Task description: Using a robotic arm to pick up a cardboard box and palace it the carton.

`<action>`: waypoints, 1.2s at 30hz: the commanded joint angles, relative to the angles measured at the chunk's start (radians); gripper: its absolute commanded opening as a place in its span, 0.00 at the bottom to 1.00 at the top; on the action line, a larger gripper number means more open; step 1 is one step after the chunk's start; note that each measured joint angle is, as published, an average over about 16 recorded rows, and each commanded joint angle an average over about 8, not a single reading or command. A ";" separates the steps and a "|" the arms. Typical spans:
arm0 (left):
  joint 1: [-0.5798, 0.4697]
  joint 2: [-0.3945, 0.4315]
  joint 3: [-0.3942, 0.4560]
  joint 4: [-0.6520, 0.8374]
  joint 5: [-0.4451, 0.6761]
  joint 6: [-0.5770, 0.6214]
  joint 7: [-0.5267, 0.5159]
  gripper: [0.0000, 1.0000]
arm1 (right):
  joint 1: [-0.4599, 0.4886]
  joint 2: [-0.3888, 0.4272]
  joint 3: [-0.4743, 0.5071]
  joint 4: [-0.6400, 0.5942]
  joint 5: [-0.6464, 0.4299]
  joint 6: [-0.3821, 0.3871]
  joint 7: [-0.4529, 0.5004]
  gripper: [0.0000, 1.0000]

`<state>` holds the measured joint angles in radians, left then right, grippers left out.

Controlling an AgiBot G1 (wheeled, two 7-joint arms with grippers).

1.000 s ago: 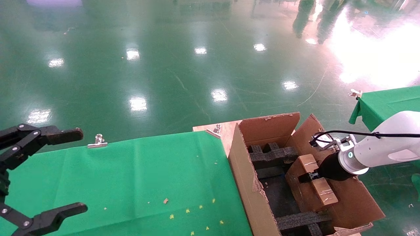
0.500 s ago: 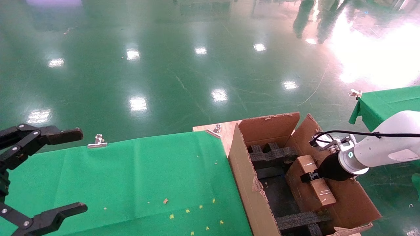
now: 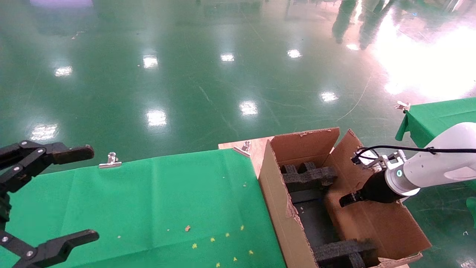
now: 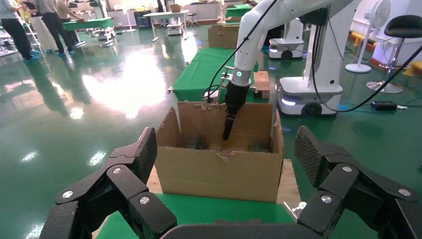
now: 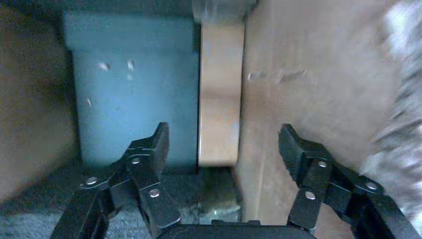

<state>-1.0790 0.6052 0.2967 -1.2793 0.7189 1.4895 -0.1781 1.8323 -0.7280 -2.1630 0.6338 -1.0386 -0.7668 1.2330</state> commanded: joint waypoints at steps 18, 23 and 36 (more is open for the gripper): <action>0.000 0.000 0.001 0.000 -0.001 0.000 0.000 1.00 | 0.297 0.146 0.068 0.309 -0.049 0.087 -0.028 1.00; 0.000 0.000 0.001 0.000 -0.001 0.000 0.001 1.00 | 0.370 0.235 0.125 0.497 -0.022 0.132 -0.087 1.00; 0.000 -0.001 0.001 0.000 -0.001 -0.001 0.001 1.00 | 0.410 0.334 0.215 0.709 0.077 0.152 -0.193 1.00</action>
<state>-1.0792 0.6044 0.2981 -1.2790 0.7177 1.4885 -0.1772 2.2368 -0.4000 -1.9482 1.3315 -0.9693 -0.6174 1.0411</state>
